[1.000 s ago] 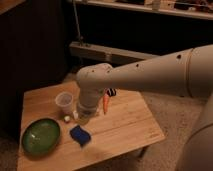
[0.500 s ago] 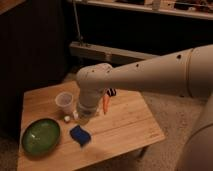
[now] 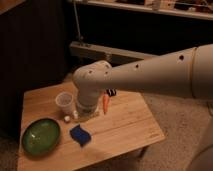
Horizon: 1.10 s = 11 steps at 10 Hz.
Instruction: Place the bottle in the ceramic bowl
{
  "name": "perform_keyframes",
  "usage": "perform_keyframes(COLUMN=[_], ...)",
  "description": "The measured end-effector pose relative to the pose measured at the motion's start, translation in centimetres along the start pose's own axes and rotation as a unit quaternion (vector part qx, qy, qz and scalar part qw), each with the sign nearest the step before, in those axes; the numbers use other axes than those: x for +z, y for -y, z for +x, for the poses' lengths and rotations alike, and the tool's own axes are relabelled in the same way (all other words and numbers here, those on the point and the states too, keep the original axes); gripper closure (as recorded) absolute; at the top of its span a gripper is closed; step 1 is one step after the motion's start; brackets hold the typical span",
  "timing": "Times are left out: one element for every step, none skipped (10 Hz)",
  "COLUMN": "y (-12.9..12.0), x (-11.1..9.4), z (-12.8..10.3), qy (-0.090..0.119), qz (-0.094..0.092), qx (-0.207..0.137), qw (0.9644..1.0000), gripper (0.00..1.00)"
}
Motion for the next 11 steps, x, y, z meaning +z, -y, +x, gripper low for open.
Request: perform_keyframes(y=[-1.7,-3.4,-5.1,-7.6,-9.6,-10.7,-11.7,-11.9,-11.9,-11.9,-11.9], x=[-1.6,-2.9,-3.7,-4.3,-4.6,-4.8,-4.8,-4.9,-4.9,-4.9,-4.9], z=[0.1,0.9,1.5,1.9,1.3,0.9,0.9,0.7,0.7,0.6,0.7], qy=[0.014,0.028,0.039,0.051,0.058,0.061,0.061,0.063,0.062,0.062,0.062], qz=[-0.025,-0.041,-0.049,-0.052,-0.049,-0.047,-0.045,-0.042,-0.042,-0.042,-0.042], qx=[-0.034,-0.068,-0.085,-0.101,-0.109,-0.114,-0.118,-0.119,-0.118,-0.118,-0.118], qw=[0.999,0.9965,0.9944,0.9922,0.9911,0.9905,0.99,0.9901,0.9901,0.9902,0.9902], gripper=[0.96,0.94,0.9,0.88,0.86,0.86,0.86,0.86,0.86,0.86,0.86])
